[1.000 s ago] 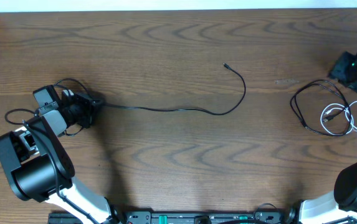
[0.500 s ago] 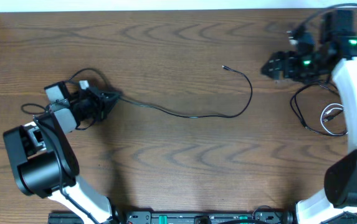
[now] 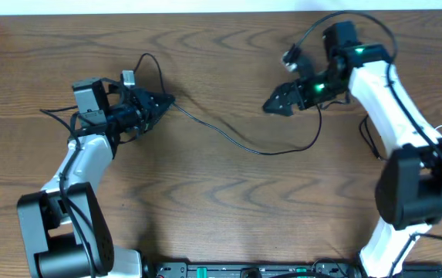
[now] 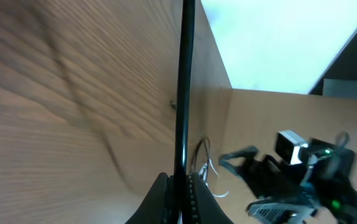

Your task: Untangle cables

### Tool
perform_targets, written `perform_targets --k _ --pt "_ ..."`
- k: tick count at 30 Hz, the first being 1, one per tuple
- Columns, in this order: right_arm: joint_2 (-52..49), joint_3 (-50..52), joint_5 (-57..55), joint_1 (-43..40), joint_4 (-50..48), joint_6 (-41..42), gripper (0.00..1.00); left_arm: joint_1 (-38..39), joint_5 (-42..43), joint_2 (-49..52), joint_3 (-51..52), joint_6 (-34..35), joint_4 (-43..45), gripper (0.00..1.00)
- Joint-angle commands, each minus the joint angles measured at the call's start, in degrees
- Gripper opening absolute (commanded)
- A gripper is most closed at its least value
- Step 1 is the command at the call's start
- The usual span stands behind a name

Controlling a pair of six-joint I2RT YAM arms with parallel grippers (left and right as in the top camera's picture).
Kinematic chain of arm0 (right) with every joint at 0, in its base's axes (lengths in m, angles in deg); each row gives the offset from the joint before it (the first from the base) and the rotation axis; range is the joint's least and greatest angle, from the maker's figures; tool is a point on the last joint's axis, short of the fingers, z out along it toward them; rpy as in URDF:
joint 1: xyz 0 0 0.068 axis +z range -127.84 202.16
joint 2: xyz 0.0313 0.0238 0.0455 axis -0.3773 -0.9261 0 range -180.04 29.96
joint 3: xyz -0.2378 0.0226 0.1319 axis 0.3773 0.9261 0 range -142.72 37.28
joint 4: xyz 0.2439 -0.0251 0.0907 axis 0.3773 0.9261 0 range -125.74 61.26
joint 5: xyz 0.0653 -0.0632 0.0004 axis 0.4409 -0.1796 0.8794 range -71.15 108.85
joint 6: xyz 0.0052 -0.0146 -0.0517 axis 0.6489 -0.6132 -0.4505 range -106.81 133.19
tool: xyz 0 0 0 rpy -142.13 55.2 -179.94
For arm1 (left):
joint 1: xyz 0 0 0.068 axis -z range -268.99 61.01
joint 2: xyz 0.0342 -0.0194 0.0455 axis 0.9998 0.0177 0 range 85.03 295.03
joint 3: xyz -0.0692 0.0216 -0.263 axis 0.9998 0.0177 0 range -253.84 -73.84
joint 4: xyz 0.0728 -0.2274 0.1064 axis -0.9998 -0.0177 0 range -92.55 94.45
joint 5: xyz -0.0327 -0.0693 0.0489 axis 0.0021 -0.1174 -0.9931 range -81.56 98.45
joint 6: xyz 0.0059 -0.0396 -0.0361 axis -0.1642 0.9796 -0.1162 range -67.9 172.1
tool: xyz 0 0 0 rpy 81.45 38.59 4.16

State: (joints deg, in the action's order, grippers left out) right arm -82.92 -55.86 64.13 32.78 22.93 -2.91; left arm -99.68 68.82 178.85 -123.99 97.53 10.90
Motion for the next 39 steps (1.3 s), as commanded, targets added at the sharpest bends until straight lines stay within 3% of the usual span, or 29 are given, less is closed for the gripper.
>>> perform_targets --k 1,9,18,21,23,27,28,29,33,39 --pt "-2.6 0.4 13.0 1.4 -1.3 -8.7 0.98 0.8 3.3 -2.1 -0.1 6.0 0.1 0.07" --pt "-9.2 0.4 21.6 6.1 -6.8 -8.7 0.95 3.8 8.2 -2.6 -0.1 12.6 0.2 0.07" --pt "-10.6 0.4 28.9 13.3 -8.5 -15.9 0.79 6.7 4.7 -2.6 -0.1 13.2 0.5 0.07" --pt "-10.6 0.4 28.6 15.1 -9.0 -15.9 0.52 6.7 4.8 -2.6 -0.1 13.2 0.5 0.07" --pt "-10.6 0.4 27.6 15.9 -9.3 -15.8 0.25 6.7 4.7 -2.6 -0.1 13.2 0.5 0.07" --pt "-10.6 0.3 22.5 15.6 -11.1 -9.7 0.03 6.7 2.9 -2.6 -0.1 11.4 0.5 0.08" --pt "-10.6 0.3 21.2 15.0 -11.8 -6.5 0.01 6.7 2.2 -2.6 -0.1 10.0 0.5 0.10" --pt "-10.5 0.3 20.2 14.3 -12.3 -4.6 0.01 6.7 1.5 -2.6 -0.1 8.2 0.5 0.22" --pt "-10.2 0.2 18.2 10.3 -13.1 0.4 0.01 6.6 -0.1 -2.6 -0.1 2.6 -0.2 0.55" --pt "-7.1 0.2 17.5 4.1 -13.1 2.4 0.01 6.7 -0.5 -2.6 -0.1 1.4 -0.2 0.61"
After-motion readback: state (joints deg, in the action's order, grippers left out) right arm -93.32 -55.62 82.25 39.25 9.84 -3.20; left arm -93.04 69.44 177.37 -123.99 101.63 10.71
